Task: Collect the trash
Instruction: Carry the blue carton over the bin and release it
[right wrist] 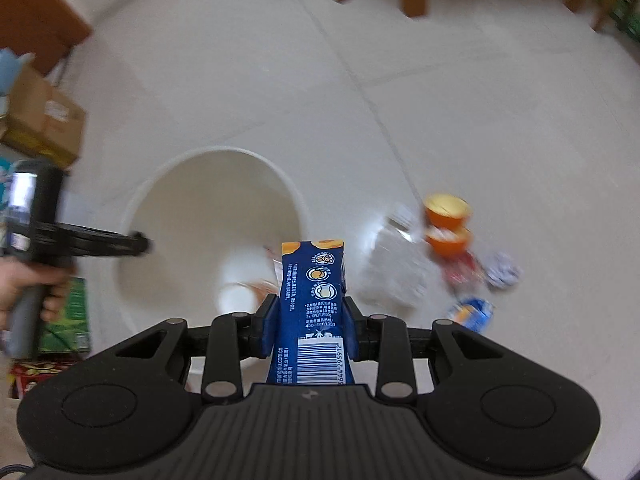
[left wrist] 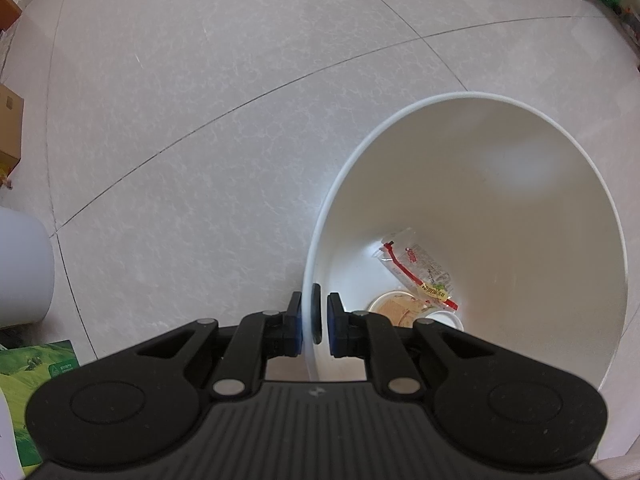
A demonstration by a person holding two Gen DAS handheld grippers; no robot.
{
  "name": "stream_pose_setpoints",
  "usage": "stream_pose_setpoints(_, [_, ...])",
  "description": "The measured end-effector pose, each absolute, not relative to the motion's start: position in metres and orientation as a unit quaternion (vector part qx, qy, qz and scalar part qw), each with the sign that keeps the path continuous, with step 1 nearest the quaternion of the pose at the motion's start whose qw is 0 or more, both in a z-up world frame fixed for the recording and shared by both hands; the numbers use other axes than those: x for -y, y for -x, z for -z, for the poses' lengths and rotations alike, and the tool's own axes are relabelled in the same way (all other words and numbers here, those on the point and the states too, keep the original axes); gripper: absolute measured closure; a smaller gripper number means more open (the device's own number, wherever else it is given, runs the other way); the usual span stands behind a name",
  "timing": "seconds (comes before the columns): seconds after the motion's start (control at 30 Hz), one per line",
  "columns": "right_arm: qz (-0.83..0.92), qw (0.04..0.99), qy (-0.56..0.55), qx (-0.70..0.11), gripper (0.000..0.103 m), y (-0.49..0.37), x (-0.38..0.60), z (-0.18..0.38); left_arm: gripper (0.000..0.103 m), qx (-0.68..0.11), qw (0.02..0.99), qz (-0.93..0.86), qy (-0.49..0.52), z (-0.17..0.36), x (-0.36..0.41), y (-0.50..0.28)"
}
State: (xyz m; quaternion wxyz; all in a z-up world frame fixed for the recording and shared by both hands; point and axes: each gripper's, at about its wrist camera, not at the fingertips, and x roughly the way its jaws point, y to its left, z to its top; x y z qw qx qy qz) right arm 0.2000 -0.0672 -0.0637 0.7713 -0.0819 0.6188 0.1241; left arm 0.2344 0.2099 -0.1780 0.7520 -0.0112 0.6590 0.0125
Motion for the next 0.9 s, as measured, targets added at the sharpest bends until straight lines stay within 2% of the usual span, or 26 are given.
stream_pose_setpoints(0.23, [-0.177,0.766,0.095,-0.611,0.065,-0.209,0.013,0.075,0.093,-0.660,0.751,-0.012,0.016,0.177,-0.212,-0.235])
stream_pose_setpoints(0.27, [-0.186,0.765,0.098,-0.609,0.060,-0.209,0.005,0.076,0.093,-0.660,0.751,-0.013,0.017,0.177,-0.212,-0.235])
stream_pose_setpoints(0.3, [-0.192,0.764,0.104,-0.607,0.043,-0.208,-0.001,0.076,0.093,-0.660,0.751,-0.012,0.018,0.177,-0.212,-0.236])
stream_pose_setpoints(0.33, [-0.190,0.768,0.109,-0.602,0.034,-0.207,-0.003,0.075,0.093,-0.660,0.751,-0.012,0.018,0.177,-0.213,-0.235])
stream_pose_setpoints(0.37, [-0.186,0.776,0.115,-0.592,0.018,-0.206,-0.005,0.073,0.093,-0.660,0.751,-0.012,0.018,0.177,-0.213,-0.235])
stream_pose_setpoints(0.4, [-0.187,0.782,0.121,-0.582,0.014,-0.204,-0.006,0.072,0.093,-0.660,0.751,-0.011,0.018,0.177,-0.213,-0.235])
stream_pose_setpoints(0.9, [-0.125,0.799,0.117,-0.576,0.014,-0.203,0.055,0.074,0.093,-0.660,0.751,-0.012,0.017,0.177,-0.212,-0.234])
